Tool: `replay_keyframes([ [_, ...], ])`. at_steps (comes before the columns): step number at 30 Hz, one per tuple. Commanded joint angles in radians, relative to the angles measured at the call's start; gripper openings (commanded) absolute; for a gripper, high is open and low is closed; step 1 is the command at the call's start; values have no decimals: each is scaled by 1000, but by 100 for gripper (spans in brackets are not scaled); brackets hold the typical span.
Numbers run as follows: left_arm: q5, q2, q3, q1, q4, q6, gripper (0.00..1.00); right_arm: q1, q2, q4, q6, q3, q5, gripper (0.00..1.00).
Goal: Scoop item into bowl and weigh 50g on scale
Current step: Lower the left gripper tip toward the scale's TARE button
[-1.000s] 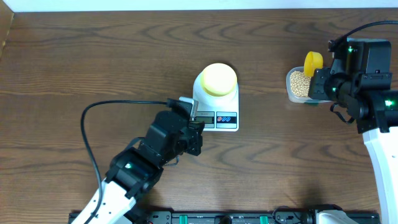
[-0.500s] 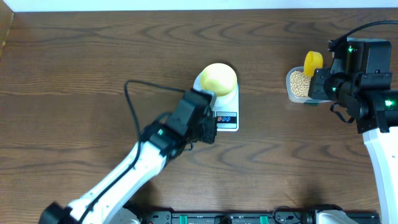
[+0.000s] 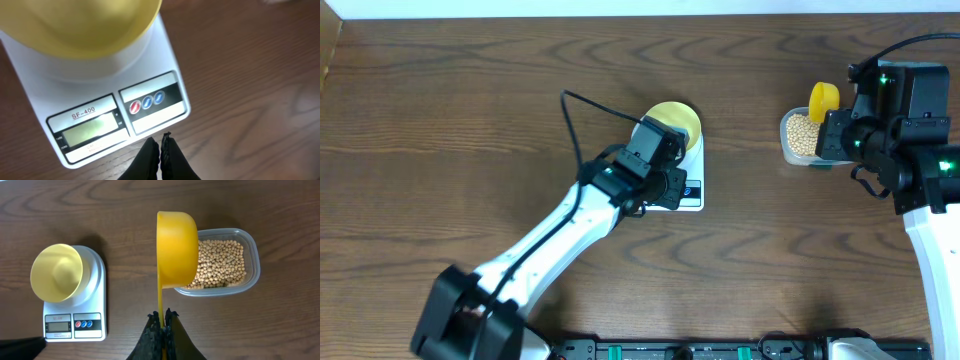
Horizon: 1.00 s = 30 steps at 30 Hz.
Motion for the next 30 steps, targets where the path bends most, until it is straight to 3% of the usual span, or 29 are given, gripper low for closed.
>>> replay_keyframes([
  [1,-21,52,10,-5,-9,14,7,1,-8,3,-14,4,1,1],
  [16,-77,137,8,-5,15,13,7,1,-6,6,-14,4,1,1],
  [30,-77,-42,-16,-5,-31,-5,7,1,-6,2,-14,4,1,1],
])
